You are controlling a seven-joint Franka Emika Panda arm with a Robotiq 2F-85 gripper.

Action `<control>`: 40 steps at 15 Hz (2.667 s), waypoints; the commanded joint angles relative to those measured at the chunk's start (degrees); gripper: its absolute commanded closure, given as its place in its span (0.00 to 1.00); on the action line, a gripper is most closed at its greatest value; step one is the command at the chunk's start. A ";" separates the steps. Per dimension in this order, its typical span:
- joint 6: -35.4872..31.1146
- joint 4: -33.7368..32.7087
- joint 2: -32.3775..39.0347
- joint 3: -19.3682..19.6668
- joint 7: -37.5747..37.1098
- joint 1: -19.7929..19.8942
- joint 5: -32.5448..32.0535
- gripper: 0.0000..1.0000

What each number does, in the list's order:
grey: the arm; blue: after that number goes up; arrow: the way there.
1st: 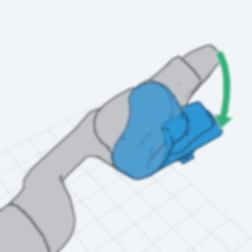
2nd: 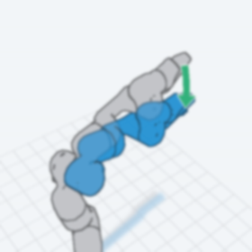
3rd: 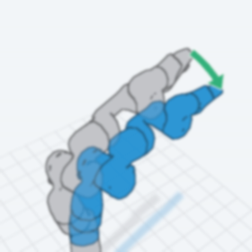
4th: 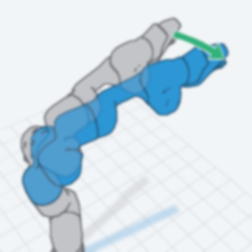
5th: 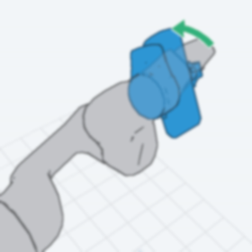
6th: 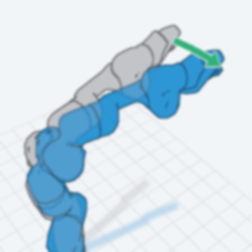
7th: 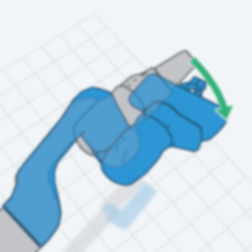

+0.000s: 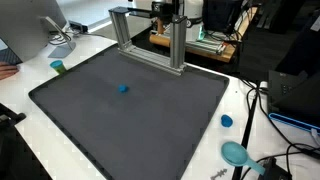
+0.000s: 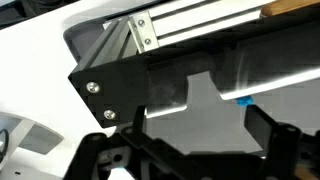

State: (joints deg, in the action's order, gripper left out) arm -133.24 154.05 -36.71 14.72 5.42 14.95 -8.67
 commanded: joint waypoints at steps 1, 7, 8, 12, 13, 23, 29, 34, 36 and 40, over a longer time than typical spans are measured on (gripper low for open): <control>0.13 -0.10 0.07 -0.50 0.33 0.50 0.45 0.00; 0.13 -0.10 0.06 -0.50 0.33 0.50 0.45 0.00; 0.13 -0.10 0.06 -0.50 0.33 0.50 0.45 0.00; 0.13 -0.10 0.06 -0.50 0.33 0.50 0.45 0.00; 0.13 -0.10 0.06 -0.50 0.33 0.50 0.45 0.00; 22.93 -3.22 -10.55 -9.44 -3.76 -2.66 0.82 0.00; 25.80 0.54 -14.64 -13.73 -12.34 -9.35 9.94 0.00; 26.19 -0.58 -12.92 -13.89 -11.89 -9.35 8.48 0.00; 26.13 -0.57 -12.94 -13.69 -11.72 -9.88 9.33 0.00; 23.04 -0.18 -13.69 -15.55 -11.24 -11.04 8.16 0.00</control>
State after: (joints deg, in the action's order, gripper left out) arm -108.21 153.65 -49.77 0.36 -6.15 5.13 -0.23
